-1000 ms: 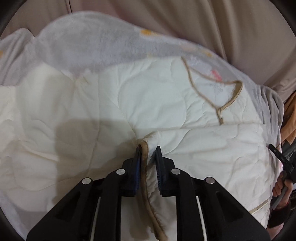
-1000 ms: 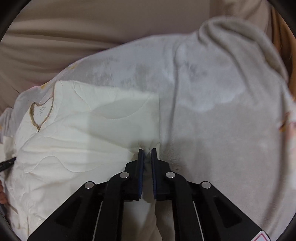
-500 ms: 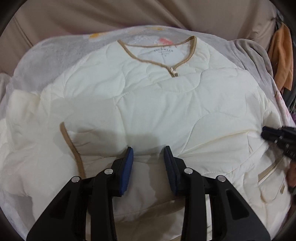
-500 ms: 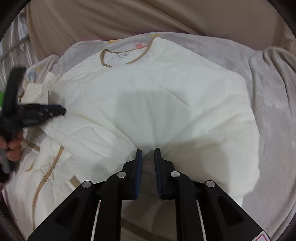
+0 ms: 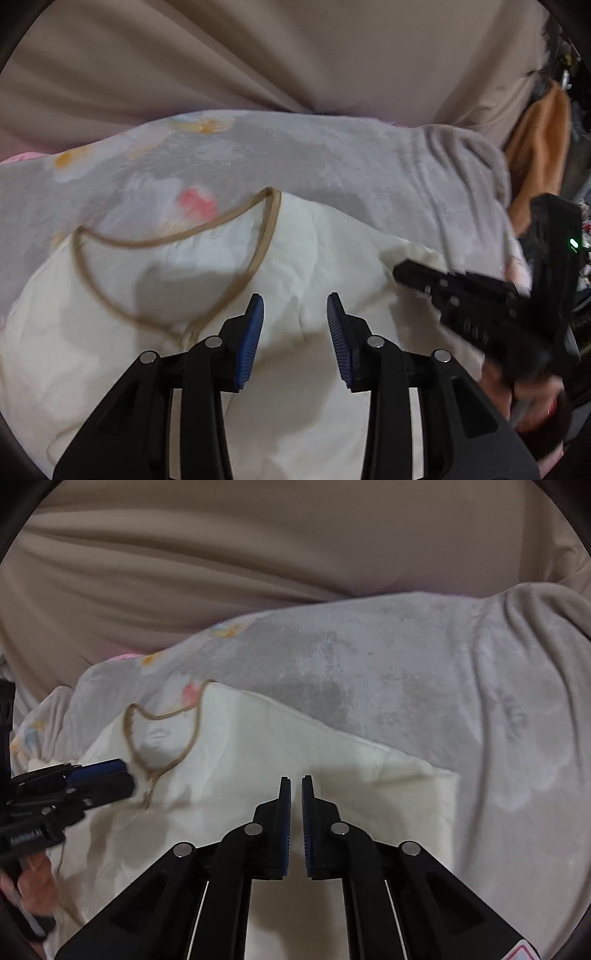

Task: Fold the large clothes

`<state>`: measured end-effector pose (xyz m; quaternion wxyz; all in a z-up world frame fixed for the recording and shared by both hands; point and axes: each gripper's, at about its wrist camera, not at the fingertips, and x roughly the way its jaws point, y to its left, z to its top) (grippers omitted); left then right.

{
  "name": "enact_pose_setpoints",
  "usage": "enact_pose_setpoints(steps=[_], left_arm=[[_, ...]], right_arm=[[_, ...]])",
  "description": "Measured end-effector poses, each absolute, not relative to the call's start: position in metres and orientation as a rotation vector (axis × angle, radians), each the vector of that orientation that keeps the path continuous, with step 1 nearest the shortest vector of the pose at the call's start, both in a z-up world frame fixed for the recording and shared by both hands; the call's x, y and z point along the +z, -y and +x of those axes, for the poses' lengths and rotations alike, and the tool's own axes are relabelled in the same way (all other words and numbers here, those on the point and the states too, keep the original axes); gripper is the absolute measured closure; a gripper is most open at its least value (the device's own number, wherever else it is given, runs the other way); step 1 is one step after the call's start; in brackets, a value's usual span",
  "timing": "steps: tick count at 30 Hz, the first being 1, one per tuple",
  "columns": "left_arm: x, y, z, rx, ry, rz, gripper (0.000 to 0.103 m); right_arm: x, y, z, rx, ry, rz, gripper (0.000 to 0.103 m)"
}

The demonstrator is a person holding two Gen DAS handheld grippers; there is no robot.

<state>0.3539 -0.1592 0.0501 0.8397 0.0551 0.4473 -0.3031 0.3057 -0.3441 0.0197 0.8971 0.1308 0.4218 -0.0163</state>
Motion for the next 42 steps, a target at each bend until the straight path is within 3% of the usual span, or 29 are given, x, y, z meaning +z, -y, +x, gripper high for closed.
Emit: enact_pose_setpoints(steps=[5,12,14,20,23,25,27,30,36,42], left_arm=[[0.004,0.178,0.391,-0.517,-0.979,0.164,0.068],[0.016,0.159,0.386,-0.459,-0.868,0.183,0.069],[0.013,0.150,0.392,-0.423,-0.873,0.179,0.069],[0.025,0.118,0.390,-0.414,-0.886,0.108,0.069],[0.045,0.064,0.365,-0.431,-0.876,0.059,0.062],[0.056,0.017,0.341,-0.374,-0.848,0.052,0.033],[0.062,-0.043,0.317,-0.294,-0.811,-0.007,0.020],[0.058,-0.156,0.290,-0.136,-0.811,-0.183,0.019],[0.023,-0.352,0.267,0.224,-0.809,-0.572,0.021],[0.001,-0.418,0.292,0.322,-0.778,-0.631,0.022]], right_arm=[[-0.009,0.369,0.318,-0.081,-0.904,0.306,0.103],[-0.005,0.401,0.287,-0.152,-0.856,0.363,0.103],[0.005,0.389,0.285,-0.100,-0.821,0.338,0.098],[-0.008,0.363,0.310,-0.200,-0.917,0.183,0.103],[0.023,0.341,0.281,-0.196,-0.831,0.130,0.092],[0.039,0.319,0.253,-0.132,-0.791,0.069,0.092],[0.044,0.293,0.223,-0.058,-0.787,0.019,0.089],[0.032,0.258,0.176,0.050,-0.829,-0.013,0.083],[-0.008,0.212,0.136,0.093,-0.859,-0.053,0.082],[-0.018,0.229,0.132,0.100,-0.856,0.080,0.081]])
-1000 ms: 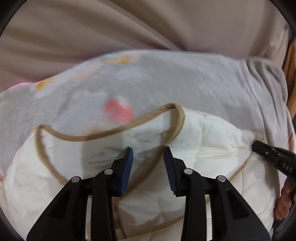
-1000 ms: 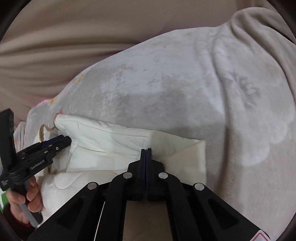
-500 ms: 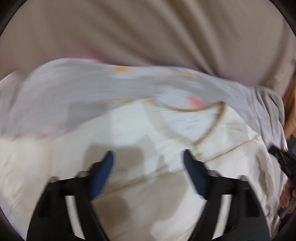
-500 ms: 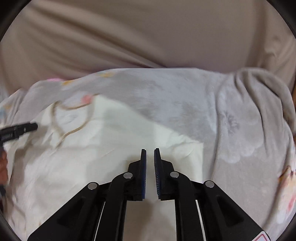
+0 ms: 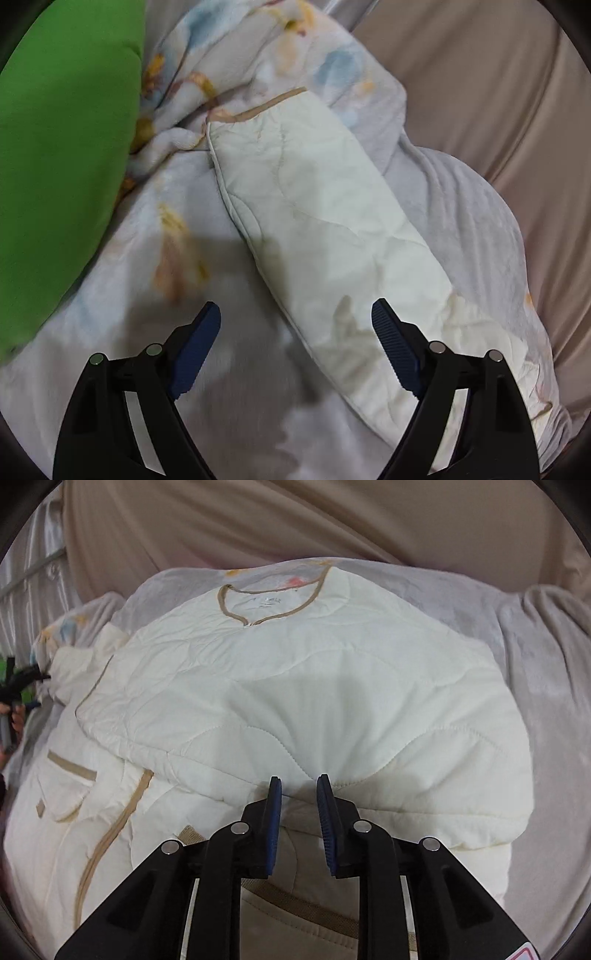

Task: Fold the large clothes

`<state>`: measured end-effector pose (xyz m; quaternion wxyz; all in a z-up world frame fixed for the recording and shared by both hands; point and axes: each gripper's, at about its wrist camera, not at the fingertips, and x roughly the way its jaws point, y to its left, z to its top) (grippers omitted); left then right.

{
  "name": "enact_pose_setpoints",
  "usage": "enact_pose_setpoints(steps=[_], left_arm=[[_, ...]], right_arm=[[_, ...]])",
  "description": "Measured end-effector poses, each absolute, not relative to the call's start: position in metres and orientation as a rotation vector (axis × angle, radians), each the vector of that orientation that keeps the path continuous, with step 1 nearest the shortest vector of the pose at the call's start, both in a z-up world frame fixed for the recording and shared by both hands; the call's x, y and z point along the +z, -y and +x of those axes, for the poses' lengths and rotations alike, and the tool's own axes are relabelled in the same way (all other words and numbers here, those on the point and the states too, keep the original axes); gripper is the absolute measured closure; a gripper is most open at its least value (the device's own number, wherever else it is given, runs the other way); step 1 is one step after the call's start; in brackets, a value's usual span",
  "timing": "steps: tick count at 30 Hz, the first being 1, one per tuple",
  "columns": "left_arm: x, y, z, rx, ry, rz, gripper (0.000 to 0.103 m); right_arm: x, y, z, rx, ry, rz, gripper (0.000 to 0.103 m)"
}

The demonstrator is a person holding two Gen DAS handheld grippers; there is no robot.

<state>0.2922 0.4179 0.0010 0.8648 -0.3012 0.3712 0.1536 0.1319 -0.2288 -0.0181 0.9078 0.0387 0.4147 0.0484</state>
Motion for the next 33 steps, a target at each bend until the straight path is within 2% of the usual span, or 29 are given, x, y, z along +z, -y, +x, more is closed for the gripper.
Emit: enact_pose_setpoints(steps=[2,4,6,9,14,18,20,22,24,26,28,29,30,31,33], left_arm=[[-0.009,-0.424,0.303,0.293,-0.799,-0.672,0.043],[-0.010,-0.423,0.311,0.260,-0.805,-0.692,0.083],[0.003,-0.419,0.312,0.236,-0.769,-0.677,0.096],[0.057,-0.374,0.304,0.169,-0.655,-0.527,0.098],[0.153,-0.232,0.269,-0.155,-0.539,-0.291,0.098],[0.179,-0.088,0.235,-0.467,-0.524,-0.097,0.098],[0.167,-0.011,0.213,-0.597,-0.550,0.025,0.096],[0.136,0.052,0.195,-0.694,-0.622,0.134,0.094],[0.086,0.103,0.189,-0.728,-0.725,0.241,0.093],[0.038,0.129,0.191,-0.715,-0.823,0.326,0.087],[0.000,0.133,0.183,-0.680,-0.888,0.373,0.076],[-0.006,0.129,0.172,-0.675,-0.865,0.384,0.075],[-0.006,0.124,0.164,-0.680,-0.831,0.400,0.066],[-0.003,0.117,0.158,-0.695,-0.822,0.409,0.046],[0.007,0.094,0.146,-0.734,-0.827,0.364,0.026]], right_arm=[[-0.019,0.230,0.132,0.104,-0.847,0.093,0.081],[-0.021,0.230,0.131,0.102,-0.841,0.090,0.081],[-0.021,0.228,0.131,0.093,-0.836,0.074,0.081],[-0.021,0.224,0.130,0.079,-0.829,0.048,0.081],[-0.022,0.228,0.129,0.091,-0.823,0.068,0.081],[-0.020,0.231,0.127,0.104,-0.808,0.099,0.079],[-0.018,0.233,0.124,0.127,-0.788,0.126,0.071],[-0.015,0.236,0.120,0.148,-0.761,0.161,0.059],[-0.012,0.240,0.115,0.147,-0.735,0.181,0.057],[-0.010,0.246,0.112,0.143,-0.712,0.212,0.056],[-0.007,0.256,0.108,0.126,-0.698,0.258,0.055],[-0.007,0.261,0.106,0.115,-0.692,0.286,0.054],[-0.006,0.266,0.105,0.107,-0.688,0.308,0.053],[-0.006,0.270,0.103,0.099,-0.682,0.328,0.052],[-0.005,0.276,0.101,0.087,-0.669,0.353,0.051]])
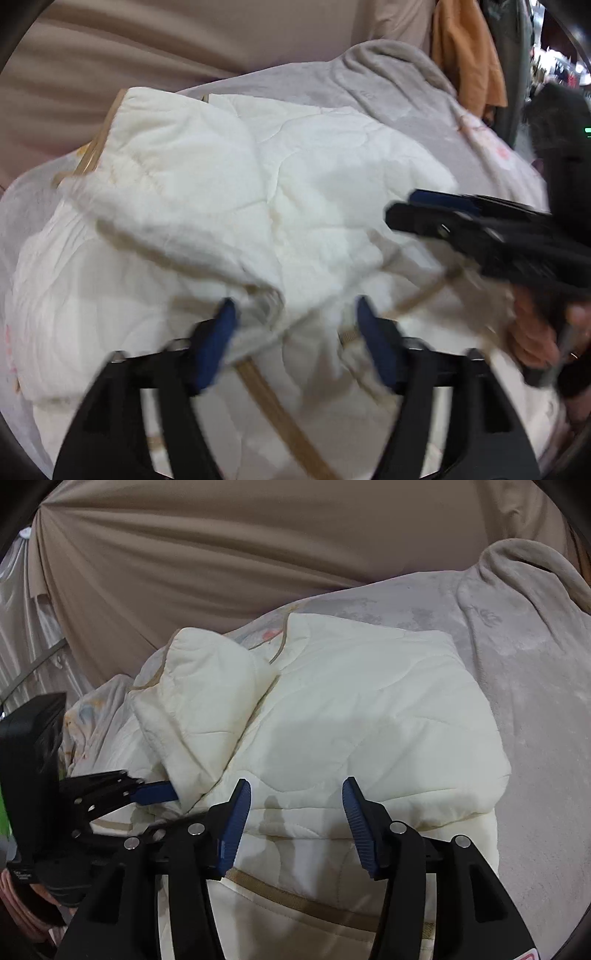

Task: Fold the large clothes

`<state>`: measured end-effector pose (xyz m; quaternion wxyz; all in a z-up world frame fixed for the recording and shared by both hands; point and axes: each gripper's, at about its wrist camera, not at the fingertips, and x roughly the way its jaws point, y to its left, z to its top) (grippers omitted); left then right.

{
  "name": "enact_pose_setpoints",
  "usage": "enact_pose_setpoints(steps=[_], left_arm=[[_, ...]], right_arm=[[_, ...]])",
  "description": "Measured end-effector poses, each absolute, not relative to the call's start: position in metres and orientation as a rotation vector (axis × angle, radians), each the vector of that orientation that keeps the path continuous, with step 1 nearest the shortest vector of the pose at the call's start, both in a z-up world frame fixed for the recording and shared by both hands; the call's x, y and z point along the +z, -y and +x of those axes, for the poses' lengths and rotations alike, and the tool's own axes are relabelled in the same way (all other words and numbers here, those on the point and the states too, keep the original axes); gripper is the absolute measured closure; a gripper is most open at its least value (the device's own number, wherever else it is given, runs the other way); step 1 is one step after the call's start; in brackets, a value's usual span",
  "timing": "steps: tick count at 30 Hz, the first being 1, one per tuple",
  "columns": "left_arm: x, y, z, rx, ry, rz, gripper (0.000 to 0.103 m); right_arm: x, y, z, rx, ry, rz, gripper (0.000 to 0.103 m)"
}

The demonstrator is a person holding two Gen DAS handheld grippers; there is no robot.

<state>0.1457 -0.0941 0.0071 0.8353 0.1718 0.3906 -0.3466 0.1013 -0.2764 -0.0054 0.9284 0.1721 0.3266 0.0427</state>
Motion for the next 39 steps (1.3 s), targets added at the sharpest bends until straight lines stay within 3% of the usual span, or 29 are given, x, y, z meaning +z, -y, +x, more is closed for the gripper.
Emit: enact_pose_setpoints(steps=[1,6,12,19,24,29,36,38,39], left_arm=[[0.013,0.080,0.136,-0.728,-0.816,0.346,0.021],[0.042,-0.002,0.129,-0.617,-0.777,0.244,0.021],[0.060,-0.087,0.193,-0.393,-0.806,-0.039,0.021],[0.017,-0.098,0.236,-0.236,-0.881,0.043,0.026],[0.002,-0.119,0.224,-0.208,-0.868,0.069,0.026],[0.014,-0.141,0.214,-0.259,-0.899,-0.134,0.028],[0.022,-0.140,0.189,-0.447,-0.933,-0.311,0.025],[0.010,-0.144,0.196,-0.415,-0.969,-0.345,0.026],[0.005,-0.148,0.202,-0.402,-0.980,-0.370,0.032]], right_arm=[[-0.005,0.277,0.101,0.084,-0.664,0.356,0.051],[0.015,0.248,0.095,0.047,-0.617,0.172,0.048],[0.051,0.186,0.123,0.204,-0.668,0.095,0.041],[0.032,0.148,0.168,-0.031,-0.721,-0.129,0.044],[0.018,0.256,0.130,-0.169,-0.810,0.190,0.040],[0.022,0.319,0.085,-0.194,-0.775,0.396,0.035],[0.014,0.328,0.124,-0.070,-0.797,0.480,0.035],[0.005,0.317,0.141,-0.062,-0.836,0.463,0.037],[0.004,0.311,0.146,-0.072,-0.846,0.440,0.044]])
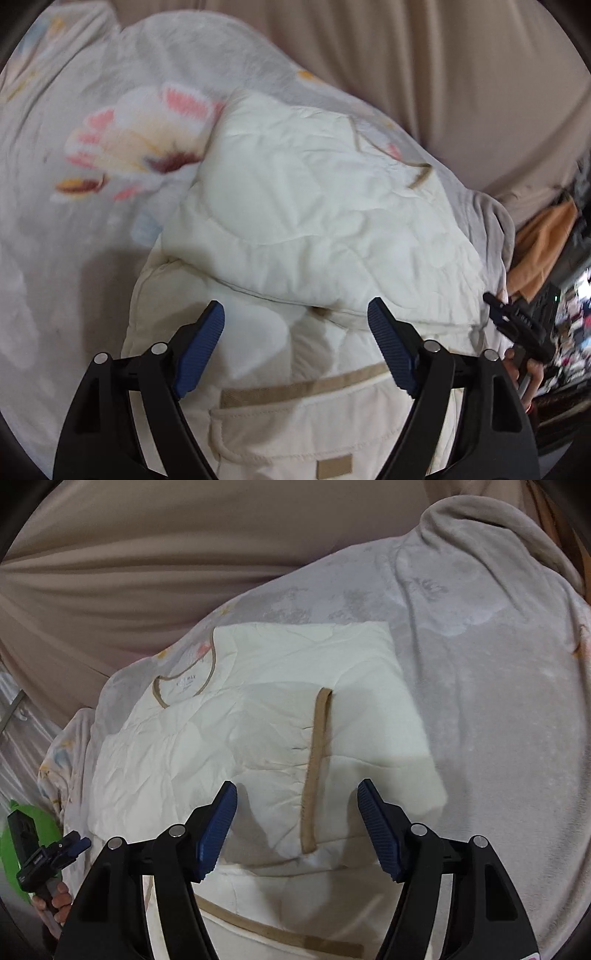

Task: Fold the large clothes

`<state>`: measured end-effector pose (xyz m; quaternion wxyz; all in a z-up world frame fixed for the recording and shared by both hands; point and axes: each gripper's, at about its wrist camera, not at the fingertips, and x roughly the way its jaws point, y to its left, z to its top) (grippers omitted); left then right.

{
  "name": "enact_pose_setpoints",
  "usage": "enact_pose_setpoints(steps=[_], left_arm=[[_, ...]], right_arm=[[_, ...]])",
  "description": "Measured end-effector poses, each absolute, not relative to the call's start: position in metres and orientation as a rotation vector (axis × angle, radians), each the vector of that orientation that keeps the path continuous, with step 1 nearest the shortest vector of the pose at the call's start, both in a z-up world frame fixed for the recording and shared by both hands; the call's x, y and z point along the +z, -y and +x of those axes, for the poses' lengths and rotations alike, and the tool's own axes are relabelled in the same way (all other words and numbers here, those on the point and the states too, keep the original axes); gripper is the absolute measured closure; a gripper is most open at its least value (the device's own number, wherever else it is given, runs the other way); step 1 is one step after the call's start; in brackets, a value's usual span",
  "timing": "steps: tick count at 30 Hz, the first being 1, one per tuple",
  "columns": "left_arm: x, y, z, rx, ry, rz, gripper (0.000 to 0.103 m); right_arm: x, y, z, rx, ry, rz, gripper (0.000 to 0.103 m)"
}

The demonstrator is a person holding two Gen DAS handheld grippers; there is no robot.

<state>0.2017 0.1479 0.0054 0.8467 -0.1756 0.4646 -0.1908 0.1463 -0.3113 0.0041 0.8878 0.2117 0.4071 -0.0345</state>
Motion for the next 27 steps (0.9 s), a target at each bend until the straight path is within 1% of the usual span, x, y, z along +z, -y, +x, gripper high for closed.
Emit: enact_pose_setpoints(steps=[1,2,3,4,5,6,7,8,10,11,12,13,14,15,16,17,20,21,23,24,25,27], left_arm=[[0.004,-0.152,0.207,-0.382,-0.979,-0.385,0.045],[0.006,-0.155,0.211,-0.356,-0.968,-0.384,0.051],[0.009,-0.156,0.214,-0.335,-0.955,-0.374,0.062],[0.013,-0.157,0.216,-0.316,-0.938,-0.359,0.071],[0.015,-0.157,0.218,-0.305,-0.929,-0.343,0.074],[0.014,-0.156,0.219,-0.296,-0.929,-0.324,0.080],[0.011,-0.154,0.220,-0.288,-0.938,-0.309,0.082],[0.005,-0.153,0.222,-0.281,-0.949,-0.292,0.083],[-0.009,-0.150,0.226,-0.288,-0.975,-0.289,0.083],[-0.013,-0.150,0.226,-0.290,-0.977,-0.293,0.083],[-0.014,-0.148,0.226,-0.292,-0.972,-0.290,0.083],[-0.012,-0.147,0.224,-0.284,-0.965,-0.274,0.083],[-0.009,-0.147,0.221,-0.276,-0.961,-0.260,0.083],[-0.005,-0.147,0.217,-0.271,-0.960,-0.249,0.083],[0.001,-0.148,0.210,-0.267,-0.960,-0.233,0.083],[0.008,-0.150,0.202,-0.272,-0.952,-0.219,0.083],[0.035,-0.154,0.181,-0.286,-0.891,-0.173,0.083],[0.047,-0.151,0.177,-0.294,-0.857,-0.159,0.083],[0.064,-0.136,0.179,-0.316,-0.804,-0.122,0.083],[0.070,-0.121,0.184,-0.331,-0.780,-0.086,0.081],[0.073,-0.108,0.191,-0.341,-0.768,-0.056,0.077],[0.068,-0.083,0.208,-0.349,-0.773,-0.011,0.075]], right_arm=[[0.005,0.301,0.153,-0.073,-0.863,0.397,0.070],[0.008,0.294,0.156,-0.074,-0.867,0.362,0.082],[0.020,0.287,0.152,-0.051,-0.825,0.344,0.093],[0.035,0.281,0.143,-0.013,-0.755,0.340,0.095],[0.049,0.277,0.133,0.025,-0.695,0.329,0.096],[0.064,0.274,0.120,0.055,-0.632,0.317,0.096],[0.073,0.273,0.109,0.063,-0.589,0.313,0.096],[0.072,0.276,0.106,0.055,-0.581,0.309,0.096],[0.042,0.287,0.122,-0.019,-0.695,0.278,0.097],[0.008,0.295,0.141,-0.064,-0.829,0.267,0.097],[-0.015,0.303,0.150,-0.054,-0.906,0.289,0.097],[-0.025,0.307,0.150,-0.041,-0.903,0.322,0.097],[-0.020,0.305,0.148,-0.048,-0.891,0.317,0.097],[-0.011,0.303,0.145,-0.062,-0.885,0.298,0.095],[-0.001,0.302,0.140,-0.085,-0.871,0.278,0.090],[0.008,0.303,0.135,-0.104,-0.859,0.265,0.088],[0.038,0.306,0.113,-0.212,-0.791,0.227,0.087],[0.050,0.302,0.109,-0.225,-0.756,0.215,0.081],[0.064,0.291,0.113,-0.156,-0.725,0.224,0.081],[0.069,0.275,0.121,-0.075,-0.728,0.231,0.081],[0.070,0.257,0.130,0.004,-0.740,0.225,0.082],[0.062,0.218,0.151,0.118,-0.772,0.177,0.082]])
